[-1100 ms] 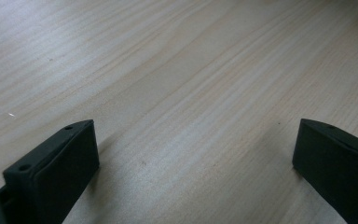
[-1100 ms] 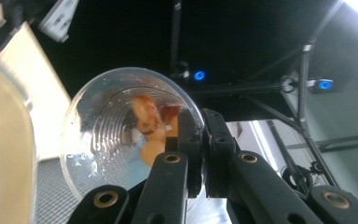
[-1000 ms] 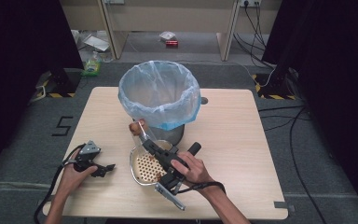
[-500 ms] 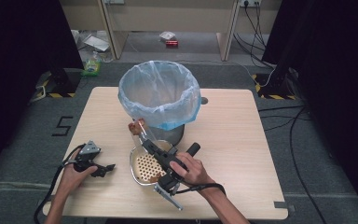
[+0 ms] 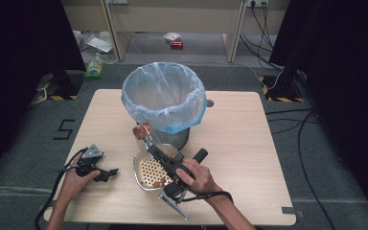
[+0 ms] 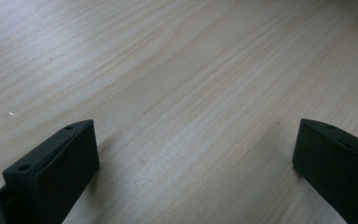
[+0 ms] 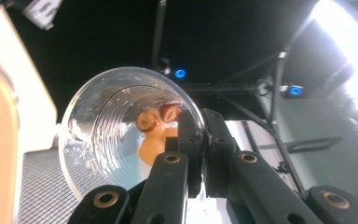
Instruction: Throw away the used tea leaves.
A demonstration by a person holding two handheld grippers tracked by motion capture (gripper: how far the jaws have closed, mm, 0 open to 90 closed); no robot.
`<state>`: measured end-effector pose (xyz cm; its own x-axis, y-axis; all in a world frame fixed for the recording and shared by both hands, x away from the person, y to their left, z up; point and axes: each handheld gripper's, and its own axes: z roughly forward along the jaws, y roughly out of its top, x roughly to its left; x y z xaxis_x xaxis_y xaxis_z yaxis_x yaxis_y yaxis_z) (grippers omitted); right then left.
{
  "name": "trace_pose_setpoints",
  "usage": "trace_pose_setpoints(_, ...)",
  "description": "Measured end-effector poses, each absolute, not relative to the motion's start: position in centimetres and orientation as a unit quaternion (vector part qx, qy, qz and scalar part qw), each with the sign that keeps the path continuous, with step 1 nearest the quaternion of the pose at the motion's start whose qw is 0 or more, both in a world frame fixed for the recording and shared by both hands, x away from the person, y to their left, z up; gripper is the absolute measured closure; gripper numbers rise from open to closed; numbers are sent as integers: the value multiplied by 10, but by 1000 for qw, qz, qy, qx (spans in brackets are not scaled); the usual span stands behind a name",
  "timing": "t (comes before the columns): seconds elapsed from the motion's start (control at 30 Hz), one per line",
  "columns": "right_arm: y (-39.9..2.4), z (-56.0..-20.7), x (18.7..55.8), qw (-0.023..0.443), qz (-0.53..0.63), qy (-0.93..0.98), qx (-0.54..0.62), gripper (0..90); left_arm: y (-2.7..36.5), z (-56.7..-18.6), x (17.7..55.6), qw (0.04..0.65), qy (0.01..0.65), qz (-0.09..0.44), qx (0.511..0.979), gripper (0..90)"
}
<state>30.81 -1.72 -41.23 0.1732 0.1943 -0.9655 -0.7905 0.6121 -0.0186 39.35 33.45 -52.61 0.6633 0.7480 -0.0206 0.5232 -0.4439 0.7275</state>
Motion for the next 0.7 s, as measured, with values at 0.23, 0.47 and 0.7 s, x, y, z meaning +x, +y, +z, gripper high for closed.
trace_pose_setpoints(0.23, -17, -417, 308, 710, 349, 550, -268, 881, 334, -526, 393, 365, 381, 153, 836, 0)
trace_pose_setpoints(0.47, -16, -419, 313, 711, 328, 561, -269, 880, 334, -526, 393, 365, 381, 153, 836, 0)
trace_pose_setpoints(0.7, -18, -415, 309, 702, 337, 569, -265, 879, 335, -526, 393, 364, 380, 153, 836, 0)
